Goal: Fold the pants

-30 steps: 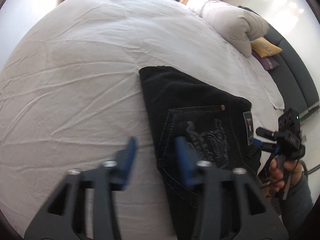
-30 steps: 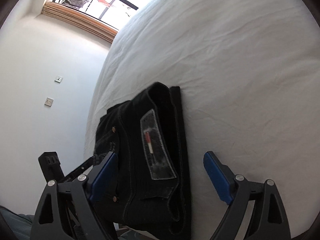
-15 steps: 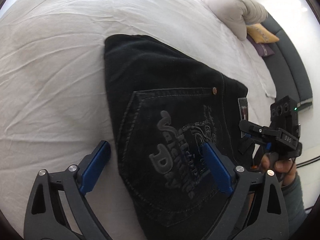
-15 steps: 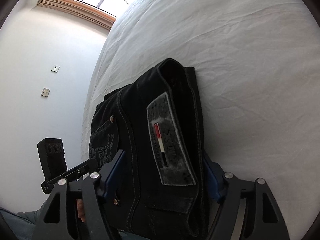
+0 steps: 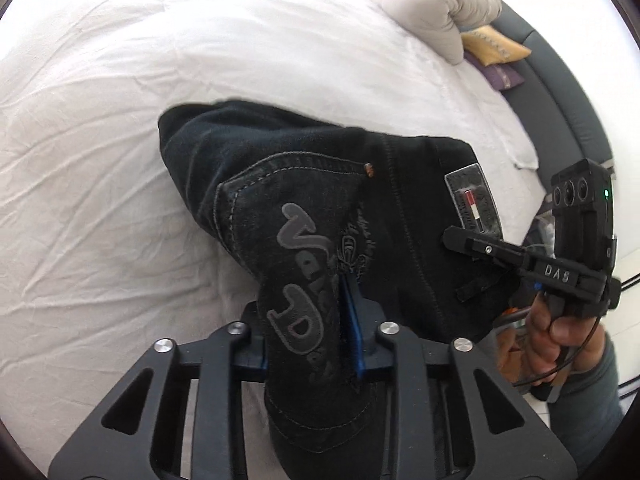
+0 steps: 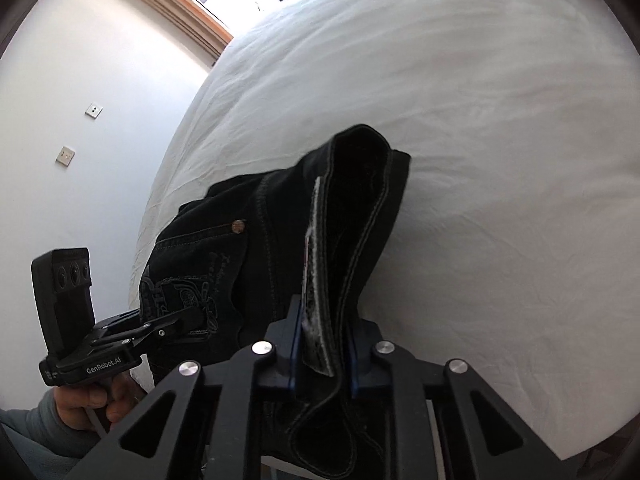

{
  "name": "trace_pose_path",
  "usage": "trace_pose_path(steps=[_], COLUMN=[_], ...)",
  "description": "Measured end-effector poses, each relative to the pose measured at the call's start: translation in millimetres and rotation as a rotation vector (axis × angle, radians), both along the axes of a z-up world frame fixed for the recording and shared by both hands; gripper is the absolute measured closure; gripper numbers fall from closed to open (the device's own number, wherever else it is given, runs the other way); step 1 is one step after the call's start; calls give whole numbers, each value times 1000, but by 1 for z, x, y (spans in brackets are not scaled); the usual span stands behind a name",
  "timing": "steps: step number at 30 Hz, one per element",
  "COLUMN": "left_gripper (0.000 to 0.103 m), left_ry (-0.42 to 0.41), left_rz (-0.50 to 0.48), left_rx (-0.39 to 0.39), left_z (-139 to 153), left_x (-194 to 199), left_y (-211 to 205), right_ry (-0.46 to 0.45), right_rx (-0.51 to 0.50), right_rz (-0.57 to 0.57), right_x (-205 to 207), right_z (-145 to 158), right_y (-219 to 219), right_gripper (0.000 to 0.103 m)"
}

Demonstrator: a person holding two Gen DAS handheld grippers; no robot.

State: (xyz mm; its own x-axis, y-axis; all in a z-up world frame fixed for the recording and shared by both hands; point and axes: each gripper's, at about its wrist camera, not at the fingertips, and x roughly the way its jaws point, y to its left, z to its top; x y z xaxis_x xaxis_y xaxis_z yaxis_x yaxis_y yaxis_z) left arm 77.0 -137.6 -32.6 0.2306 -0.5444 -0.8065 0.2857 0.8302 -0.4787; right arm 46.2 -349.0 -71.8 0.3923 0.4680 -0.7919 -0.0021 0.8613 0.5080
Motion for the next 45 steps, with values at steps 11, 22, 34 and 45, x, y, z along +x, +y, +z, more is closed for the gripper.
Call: trace_pose_path(steps=[11, 22, 34, 45], left_gripper=[79, 73, 13, 0], left_ry=[-206, -153, -165, -654], left_rz=[46, 81, 196, 433], left_rx=[69, 161, 169, 274], left_z=[85, 21, -18, 121], left_x=[66, 181, 175, 30], left_y=[49, 91, 97, 122], right_ry=[-187, -111, -45, -328], right_rx=[-18, 12, 88, -101], right_rz=[72, 55, -64, -280], right_x=[61, 186, 188, 77], right_z=[76, 24, -32, 76], right_y=[43, 73, 45, 34], right_gripper=[85, 85, 36, 17])
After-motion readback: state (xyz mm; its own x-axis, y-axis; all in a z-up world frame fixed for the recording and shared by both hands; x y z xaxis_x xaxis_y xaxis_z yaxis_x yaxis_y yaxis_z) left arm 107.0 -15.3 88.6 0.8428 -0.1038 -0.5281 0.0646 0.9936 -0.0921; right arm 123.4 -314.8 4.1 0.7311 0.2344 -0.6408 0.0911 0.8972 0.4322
